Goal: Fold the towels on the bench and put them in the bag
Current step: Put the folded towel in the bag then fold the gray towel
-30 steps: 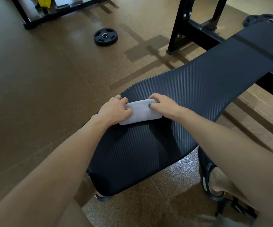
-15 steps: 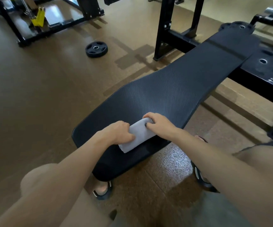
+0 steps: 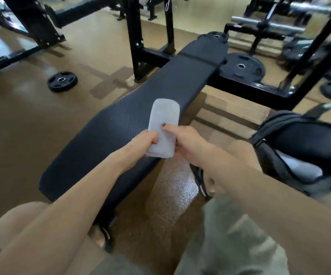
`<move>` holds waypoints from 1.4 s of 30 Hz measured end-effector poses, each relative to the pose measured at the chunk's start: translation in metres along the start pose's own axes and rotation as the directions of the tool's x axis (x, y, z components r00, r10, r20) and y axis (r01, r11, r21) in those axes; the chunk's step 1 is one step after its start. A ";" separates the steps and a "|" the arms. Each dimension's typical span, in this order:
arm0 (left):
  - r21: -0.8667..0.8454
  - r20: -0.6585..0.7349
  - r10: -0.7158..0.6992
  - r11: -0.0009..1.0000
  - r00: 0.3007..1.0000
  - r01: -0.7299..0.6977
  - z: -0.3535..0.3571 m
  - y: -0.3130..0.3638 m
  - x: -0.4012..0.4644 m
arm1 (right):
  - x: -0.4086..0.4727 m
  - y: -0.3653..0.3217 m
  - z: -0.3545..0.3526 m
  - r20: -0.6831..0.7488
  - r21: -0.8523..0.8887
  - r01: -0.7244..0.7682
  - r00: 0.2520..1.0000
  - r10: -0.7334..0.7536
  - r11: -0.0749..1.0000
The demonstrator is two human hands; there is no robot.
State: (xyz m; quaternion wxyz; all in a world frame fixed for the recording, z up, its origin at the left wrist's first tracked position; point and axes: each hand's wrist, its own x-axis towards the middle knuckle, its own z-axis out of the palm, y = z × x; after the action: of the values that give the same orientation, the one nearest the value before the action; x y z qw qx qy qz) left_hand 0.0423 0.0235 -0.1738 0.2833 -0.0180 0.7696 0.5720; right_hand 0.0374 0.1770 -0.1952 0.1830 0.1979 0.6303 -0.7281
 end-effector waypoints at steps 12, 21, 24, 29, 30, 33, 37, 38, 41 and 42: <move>0.122 0.329 0.238 0.949 0.914 -0.292 0.192 0.114 0.055 | -0.099 -0.109 -0.228 -0.247 -0.535 0.322 0.825 -0.508 0.781; 0.437 0.308 0.134 0.859 0.942 -0.265 0.255 0.103 0.085 | -0.102 -0.039 -0.317 0.085 -0.951 -0.065 0.885 -0.457 -0.301; 0.542 0.310 0.080 0.803 0.947 -0.245 0.266 0.097 0.098 | -0.091 -0.012 -0.328 -0.019 -0.940 -0.184 0.870 -0.492 -0.289; 0.563 0.315 0.074 0.788 0.946 -0.249 0.284 0.089 0.125 | -0.071 0.004 -0.328 -0.145 -0.942 -0.261 0.884 -0.445 -0.211; 0.570 0.302 0.078 0.784 0.950 -0.246 0.286 0.089 0.127 | -0.068 0.007 -0.326 -0.172 -0.944 -0.269 0.895 -0.411 -0.192; 0.555 0.275 0.060 0.805 0.960 -0.209 0.293 0.082 0.141 | -0.058 0.013 -0.331 -0.207 -0.958 -0.260 0.918 -0.337 -0.121; 0.728 0.191 0.335 0.582 0.923 -0.362 0.296 0.073 0.143 | -0.055 0.016 -0.341 -0.132 -0.980 -0.168 0.951 -0.280 -0.109; 0.792 0.230 0.515 0.394 0.826 -0.467 0.297 0.072 0.140 | -0.056 0.016 -0.342 -0.119 -0.981 -0.155 0.953 -0.278 -0.112; 0.694 0.614 0.646 -0.165 0.455 -0.701 0.304 0.084 0.123 | -0.056 0.019 -0.346 -0.092 -0.982 -0.139 0.941 -0.327 -0.124; 0.642 0.692 0.591 -0.240 0.416 -0.728 0.308 0.087 0.122 | -0.057 0.018 -0.346 -0.095 -0.981 -0.146 0.934 -0.344 -0.125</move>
State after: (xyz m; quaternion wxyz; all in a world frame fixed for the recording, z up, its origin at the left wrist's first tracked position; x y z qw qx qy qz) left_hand 0.0374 0.3640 -0.2111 -0.0771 0.5996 0.7942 0.0614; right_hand 0.1154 0.5182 -0.2246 0.1052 0.0613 0.9923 0.0221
